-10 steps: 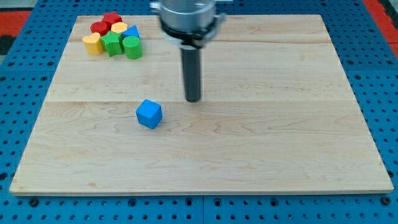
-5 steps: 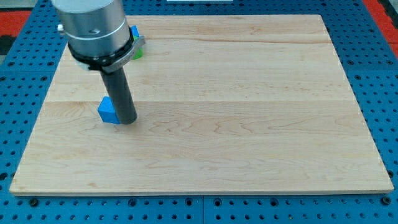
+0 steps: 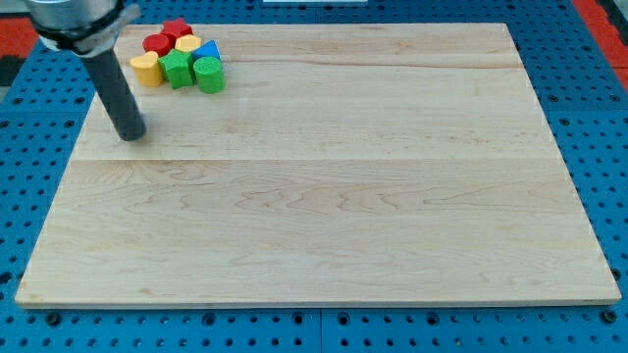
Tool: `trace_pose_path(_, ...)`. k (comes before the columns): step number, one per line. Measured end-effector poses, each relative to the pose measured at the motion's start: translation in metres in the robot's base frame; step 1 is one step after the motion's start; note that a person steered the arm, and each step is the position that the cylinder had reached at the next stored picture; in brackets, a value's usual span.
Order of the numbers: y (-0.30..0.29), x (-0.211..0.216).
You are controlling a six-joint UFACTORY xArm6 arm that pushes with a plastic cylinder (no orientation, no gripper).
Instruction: Slide the blue cube closer to the group of blocks
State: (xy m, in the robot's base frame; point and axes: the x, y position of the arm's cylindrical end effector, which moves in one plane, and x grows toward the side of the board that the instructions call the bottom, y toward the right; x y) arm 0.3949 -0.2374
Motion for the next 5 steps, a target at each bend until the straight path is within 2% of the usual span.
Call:
trace_pose_path(1, -0.053, -0.007)
trace_pose_path(2, -0.061, -0.011)
trace_pose_path(3, -0.01, -0.012)
trace_pose_path(5, 0.007, -0.066)
